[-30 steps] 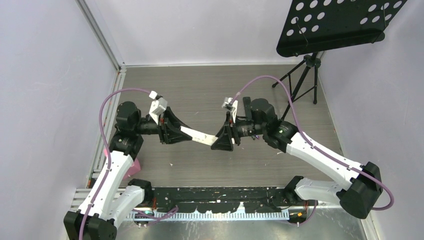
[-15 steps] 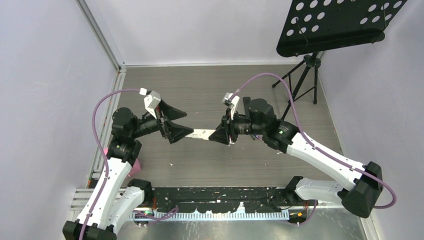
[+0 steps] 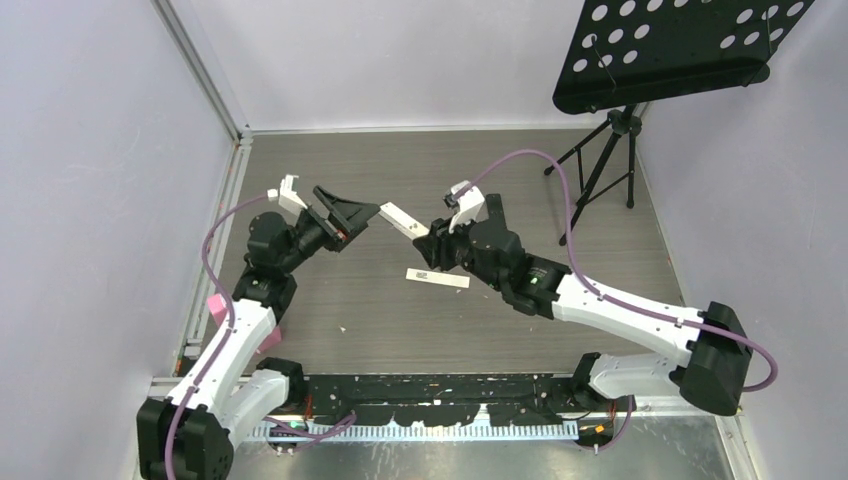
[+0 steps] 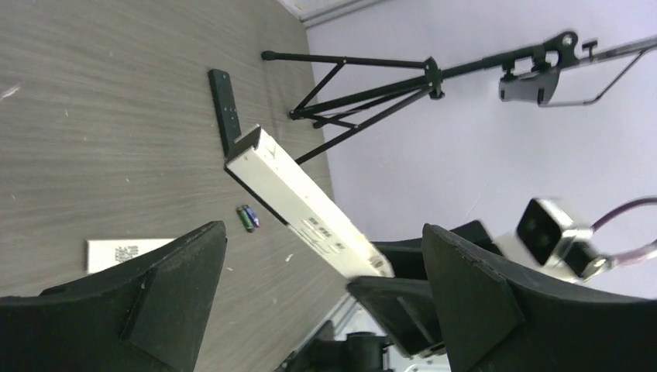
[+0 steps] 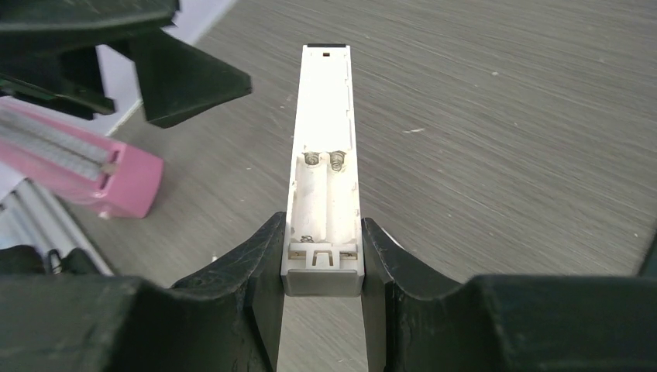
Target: Load the batteries into the remote control
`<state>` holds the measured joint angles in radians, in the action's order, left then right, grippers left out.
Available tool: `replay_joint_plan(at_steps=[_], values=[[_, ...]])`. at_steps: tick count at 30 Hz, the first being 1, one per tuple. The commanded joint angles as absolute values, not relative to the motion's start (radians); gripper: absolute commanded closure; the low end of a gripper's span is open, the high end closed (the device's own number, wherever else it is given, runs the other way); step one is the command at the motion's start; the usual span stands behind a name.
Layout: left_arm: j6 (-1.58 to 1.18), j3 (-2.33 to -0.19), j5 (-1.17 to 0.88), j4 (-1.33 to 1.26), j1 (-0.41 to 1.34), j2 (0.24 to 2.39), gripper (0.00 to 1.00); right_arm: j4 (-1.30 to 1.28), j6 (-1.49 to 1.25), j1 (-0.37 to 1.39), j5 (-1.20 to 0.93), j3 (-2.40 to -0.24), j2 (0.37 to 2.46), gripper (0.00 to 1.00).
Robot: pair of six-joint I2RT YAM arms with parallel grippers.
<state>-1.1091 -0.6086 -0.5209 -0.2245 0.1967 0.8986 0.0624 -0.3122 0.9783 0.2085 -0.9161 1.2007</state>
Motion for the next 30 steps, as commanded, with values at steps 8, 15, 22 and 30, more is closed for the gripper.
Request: replay_joint_plan(at_steps=[8, 15, 22, 30], values=[[-1.35, -0.668, -0.299, -0.019, 0.284, 0.911, 0.0, 0.342, -0.243, 1.058, 0.383, -0.929, 1.301, 0.99], [-1.413, -0.685, -0.308, -0.03, 0.284, 1.003, 0.23, 0.375, -0.239, 1.085, 0.349, -0.942, 1.34, 0.99], [-1.446, -0.695, -0.346, -0.082, 0.284, 1.079, 0.5, 0.373, -0.246, 1.096, 0.32, -0.927, 1.35, 0.99], [-1.37, -0.664, -0.407, -0.219, 0.28, 1.103, 1.0, 0.203, -0.317, 1.096, 0.301, -0.983, 1.361, 0.58]])
